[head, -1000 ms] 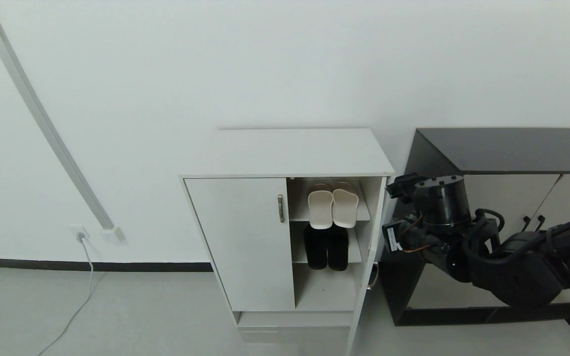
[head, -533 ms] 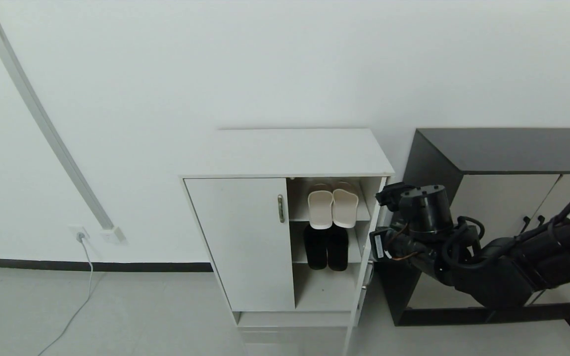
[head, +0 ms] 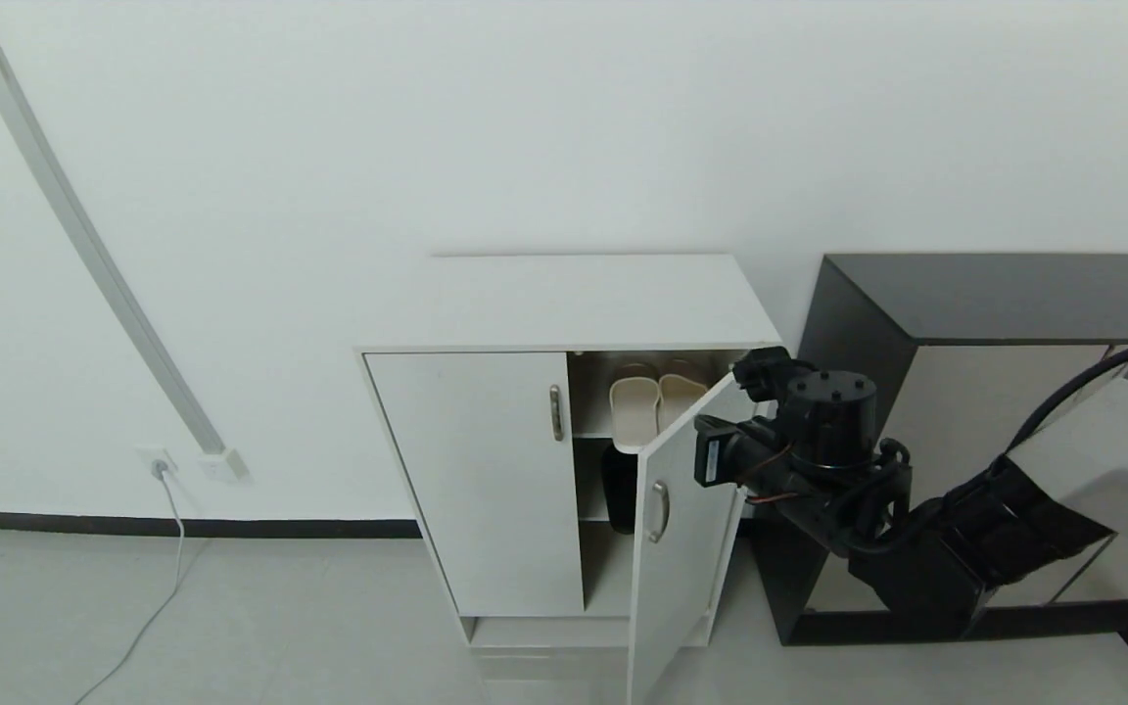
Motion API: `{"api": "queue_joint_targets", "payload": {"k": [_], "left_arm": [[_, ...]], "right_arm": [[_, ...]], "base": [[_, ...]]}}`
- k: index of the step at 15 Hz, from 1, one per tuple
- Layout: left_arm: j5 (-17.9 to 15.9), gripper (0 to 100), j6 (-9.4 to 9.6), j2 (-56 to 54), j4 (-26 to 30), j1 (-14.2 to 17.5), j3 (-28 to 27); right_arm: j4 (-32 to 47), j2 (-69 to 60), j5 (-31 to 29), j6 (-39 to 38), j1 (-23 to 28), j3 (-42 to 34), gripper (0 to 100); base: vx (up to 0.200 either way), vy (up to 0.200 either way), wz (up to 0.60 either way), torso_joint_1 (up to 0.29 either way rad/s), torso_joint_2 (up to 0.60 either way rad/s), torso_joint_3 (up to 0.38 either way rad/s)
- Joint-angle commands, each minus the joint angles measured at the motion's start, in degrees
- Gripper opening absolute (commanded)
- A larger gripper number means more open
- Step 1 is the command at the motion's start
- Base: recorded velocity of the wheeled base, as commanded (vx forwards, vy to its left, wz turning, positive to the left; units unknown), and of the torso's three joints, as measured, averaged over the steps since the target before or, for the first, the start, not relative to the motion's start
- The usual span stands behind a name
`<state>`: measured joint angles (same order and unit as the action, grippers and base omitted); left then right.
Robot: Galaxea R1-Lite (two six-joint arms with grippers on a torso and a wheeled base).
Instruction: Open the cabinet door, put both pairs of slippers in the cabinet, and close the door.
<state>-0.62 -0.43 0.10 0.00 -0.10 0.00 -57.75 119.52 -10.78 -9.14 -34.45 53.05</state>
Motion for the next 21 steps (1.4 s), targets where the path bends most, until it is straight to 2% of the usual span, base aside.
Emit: {"api": "queue_joint_targets", "payload": {"k": [1, 6, 9, 11, 14, 21], "left_arm": [[0.0, 0, -0.01, 0.0, 0.0, 0.0, 0.0], [-0.1, 0, 0.16, 0.0, 0.0, 0.0, 0.0], [-0.1, 0, 0.25, 0.0, 0.0, 0.0, 0.0], [-0.1, 0, 0.34, 0.0, 0.0, 0.0, 0.0], [-0.1, 0, 0.34, 0.0, 0.0, 0.0, 0.0], [-0.1, 0, 0.16, 0.0, 0.0, 0.0, 0.0]], "right_arm": [[-2.8, -0.6, 1.5, -0.6, 0.2, -3.5, 0], [-4.0, -6.1, 2.2, -0.6, 0.0, -15.2, 0], [-4.6, -8.3, 2.0, -0.6, -0.6, -21.2, 0], [-7.8, -9.5, 2.0, -0.4, -1.1, -25.6, 0], [-9.0, -8.5, 2.0, -0.3, -1.1, -25.7, 0], [-8.9, -1.5, 2.1, -0.3, -1.1, -16.1, 0]], "base": [[0.0, 0.0, 0.0, 0.0, 0.0, 0.0], [0.0, 0.0, 0.0, 0.0, 0.0, 0.0], [0.2, 0.0, 0.0, -0.01, 0.0, -0.002], [0.2, 0.0, 0.0, 0.005, 0.0, 0.0], [0.067, 0.0, 0.0, 0.002, 0.0, 0.002], [0.0, 0.0, 0.0, 0.0, 0.0, 0.0]]}}
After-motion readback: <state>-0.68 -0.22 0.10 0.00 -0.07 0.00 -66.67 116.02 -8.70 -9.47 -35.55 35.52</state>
